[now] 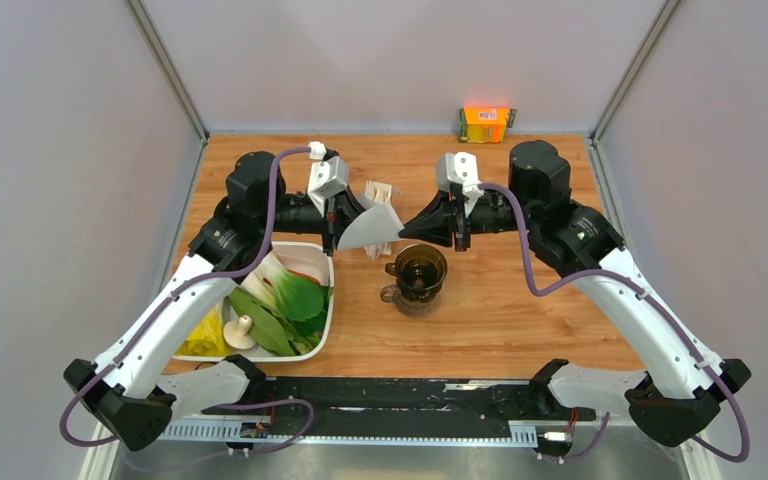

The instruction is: Place the coffee filter in the dripper

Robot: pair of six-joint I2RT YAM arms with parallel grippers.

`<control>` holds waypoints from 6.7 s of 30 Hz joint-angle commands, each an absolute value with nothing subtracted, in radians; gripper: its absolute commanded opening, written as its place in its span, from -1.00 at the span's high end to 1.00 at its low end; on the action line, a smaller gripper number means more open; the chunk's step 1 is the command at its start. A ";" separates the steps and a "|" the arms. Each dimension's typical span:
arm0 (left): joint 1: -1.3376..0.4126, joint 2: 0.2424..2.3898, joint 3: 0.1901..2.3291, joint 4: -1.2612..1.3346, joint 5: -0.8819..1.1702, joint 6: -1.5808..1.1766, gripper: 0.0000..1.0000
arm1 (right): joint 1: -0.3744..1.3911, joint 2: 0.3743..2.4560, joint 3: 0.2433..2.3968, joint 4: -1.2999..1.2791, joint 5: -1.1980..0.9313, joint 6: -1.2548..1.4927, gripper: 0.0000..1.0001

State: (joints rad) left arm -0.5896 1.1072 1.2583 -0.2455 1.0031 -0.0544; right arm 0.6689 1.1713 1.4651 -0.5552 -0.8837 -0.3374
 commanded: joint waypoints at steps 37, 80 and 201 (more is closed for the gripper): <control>-0.632 1.090 1.134 0.047 0.988 -0.262 0.93 | 0.667 1.134 1.421 -0.426 -0.941 -0.262 1.00; -0.336 0.924 1.185 -0.224 0.902 -0.541 -0.34 | 0.646 1.007 1.358 -0.473 -0.852 -0.539 1.00; -0.889 1.200 1.549 -0.236 -0.163 0.171 1.00 | 0.737 1.212 1.545 -0.343 0.123 -0.188 -0.43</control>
